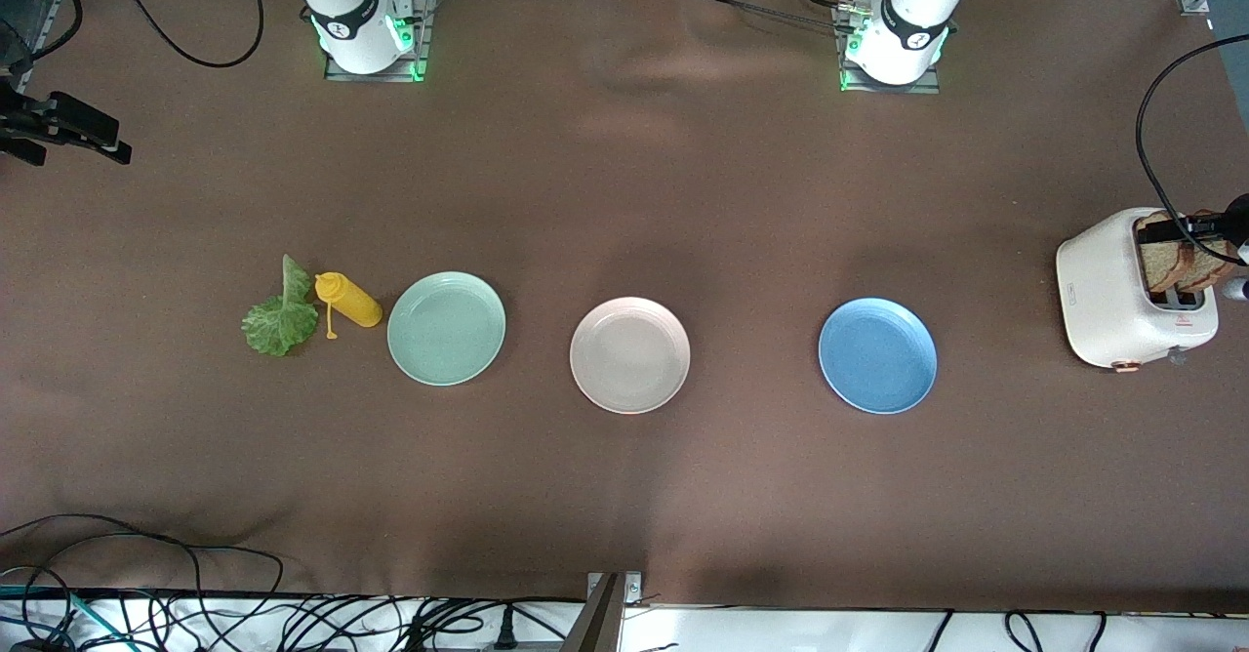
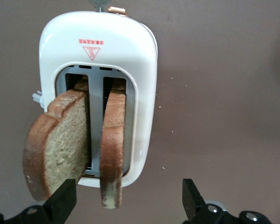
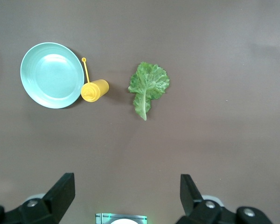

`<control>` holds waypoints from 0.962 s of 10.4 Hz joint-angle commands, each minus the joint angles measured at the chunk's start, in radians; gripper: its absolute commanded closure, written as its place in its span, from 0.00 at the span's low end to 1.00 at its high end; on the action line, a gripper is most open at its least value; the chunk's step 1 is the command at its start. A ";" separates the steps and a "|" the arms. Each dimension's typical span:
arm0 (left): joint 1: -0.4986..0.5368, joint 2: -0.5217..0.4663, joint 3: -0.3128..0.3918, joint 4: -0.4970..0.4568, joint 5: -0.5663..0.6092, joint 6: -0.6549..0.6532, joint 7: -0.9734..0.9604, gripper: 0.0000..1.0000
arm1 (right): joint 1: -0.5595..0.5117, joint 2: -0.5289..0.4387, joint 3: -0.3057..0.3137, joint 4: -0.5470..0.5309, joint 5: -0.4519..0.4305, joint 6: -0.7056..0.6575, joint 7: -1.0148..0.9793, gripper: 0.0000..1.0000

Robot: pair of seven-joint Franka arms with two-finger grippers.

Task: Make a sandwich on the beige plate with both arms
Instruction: 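Lower the left gripper onto a bread slice in the white toaster, then grasp the bread slice and lift it out with the left gripper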

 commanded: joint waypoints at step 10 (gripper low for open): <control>0.049 0.064 -0.012 0.022 0.009 0.028 0.139 1.00 | -0.001 0.008 0.000 0.024 0.006 -0.012 -0.007 0.00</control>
